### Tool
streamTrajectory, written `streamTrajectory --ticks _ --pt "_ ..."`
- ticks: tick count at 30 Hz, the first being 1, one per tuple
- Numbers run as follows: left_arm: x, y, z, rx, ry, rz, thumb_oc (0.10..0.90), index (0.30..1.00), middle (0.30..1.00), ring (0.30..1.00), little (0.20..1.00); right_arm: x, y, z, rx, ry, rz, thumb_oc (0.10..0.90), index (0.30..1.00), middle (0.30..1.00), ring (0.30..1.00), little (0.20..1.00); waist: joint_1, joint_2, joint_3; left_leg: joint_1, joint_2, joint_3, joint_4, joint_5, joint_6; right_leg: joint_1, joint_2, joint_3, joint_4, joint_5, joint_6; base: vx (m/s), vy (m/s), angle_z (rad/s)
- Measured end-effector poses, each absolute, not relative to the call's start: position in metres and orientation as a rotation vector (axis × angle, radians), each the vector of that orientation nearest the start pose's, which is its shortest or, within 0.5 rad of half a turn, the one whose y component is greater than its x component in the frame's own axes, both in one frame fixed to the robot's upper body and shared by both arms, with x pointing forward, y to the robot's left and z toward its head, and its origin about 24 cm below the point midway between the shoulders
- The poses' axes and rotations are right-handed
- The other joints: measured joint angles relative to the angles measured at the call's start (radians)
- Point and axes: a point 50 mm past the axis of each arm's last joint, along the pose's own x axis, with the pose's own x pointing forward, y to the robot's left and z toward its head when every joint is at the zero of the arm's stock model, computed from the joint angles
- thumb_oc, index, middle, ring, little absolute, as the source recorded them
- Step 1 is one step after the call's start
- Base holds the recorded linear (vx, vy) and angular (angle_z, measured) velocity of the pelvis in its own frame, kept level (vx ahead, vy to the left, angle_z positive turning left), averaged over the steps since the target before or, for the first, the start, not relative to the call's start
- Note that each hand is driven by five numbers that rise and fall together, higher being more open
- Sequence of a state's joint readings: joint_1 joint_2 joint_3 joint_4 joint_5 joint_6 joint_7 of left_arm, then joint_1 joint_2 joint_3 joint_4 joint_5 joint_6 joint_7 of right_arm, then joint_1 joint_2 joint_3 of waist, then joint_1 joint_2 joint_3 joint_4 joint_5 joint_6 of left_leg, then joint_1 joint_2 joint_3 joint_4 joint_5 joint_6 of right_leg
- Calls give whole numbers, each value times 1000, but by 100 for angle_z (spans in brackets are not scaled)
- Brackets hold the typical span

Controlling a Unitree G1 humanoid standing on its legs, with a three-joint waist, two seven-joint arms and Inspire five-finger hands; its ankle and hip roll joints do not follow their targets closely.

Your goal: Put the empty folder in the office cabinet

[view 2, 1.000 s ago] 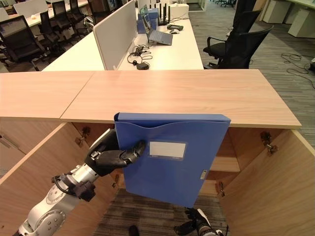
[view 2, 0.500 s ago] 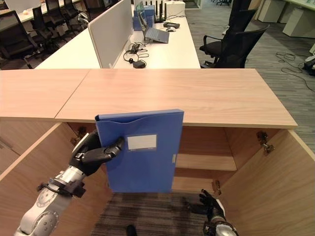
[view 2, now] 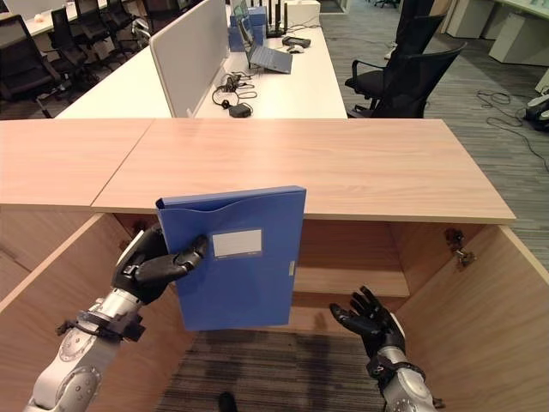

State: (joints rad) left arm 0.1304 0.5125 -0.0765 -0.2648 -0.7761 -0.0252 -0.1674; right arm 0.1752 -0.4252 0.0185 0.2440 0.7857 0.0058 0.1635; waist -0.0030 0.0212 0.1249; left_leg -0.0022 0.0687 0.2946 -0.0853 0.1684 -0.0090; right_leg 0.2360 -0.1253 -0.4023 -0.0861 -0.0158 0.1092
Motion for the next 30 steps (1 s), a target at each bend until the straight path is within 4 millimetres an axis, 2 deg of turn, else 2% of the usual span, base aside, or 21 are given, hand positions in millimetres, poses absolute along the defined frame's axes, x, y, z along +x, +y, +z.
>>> streamTrajectory --ticks 5,9,17,22,30 --pt "224 193 89 -295 -105 -357 400 300 300 300 300 210 -224 1 439 237 168 800 900 900 900 900 1 -4 -1 -2 0 -1 0 0 0 -4 0 -1 0 0 0 0 0 0" --pt "224 192 89 -295 -106 -367 400 300 300 300 300 222 -214 9 439 212 234 800 900 900 900 900 2 -6 -2 -11 0 -1 0 1 1 -10 0 -1 0 1 -1 0 0 0" --pt "223 188 86 -303 -95 -383 400 300 300 300 300 226 -187 20 446 182 370 800 900 900 900 900 3 -8 -3 -13 -1 0 1 2 3 -14 -1 -1 0 2 -1 4 0 0" --pt "224 187 87 -321 -112 -374 400 300 300 300 300 233 -187 27 434 158 373 800 900 900 900 900 5 -8 -3 -14 -1 0 0 2 4 -14 -1 0 0 2 -1 0 0 0" --pt "223 185 84 -329 -104 -376 400 300 300 300 300 235 -184 26 423 167 375 800 900 900 900 900 6 -7 -3 -13 -1 -1 1 2 4 -12 0 -1 0 2 -1 0 0 0"
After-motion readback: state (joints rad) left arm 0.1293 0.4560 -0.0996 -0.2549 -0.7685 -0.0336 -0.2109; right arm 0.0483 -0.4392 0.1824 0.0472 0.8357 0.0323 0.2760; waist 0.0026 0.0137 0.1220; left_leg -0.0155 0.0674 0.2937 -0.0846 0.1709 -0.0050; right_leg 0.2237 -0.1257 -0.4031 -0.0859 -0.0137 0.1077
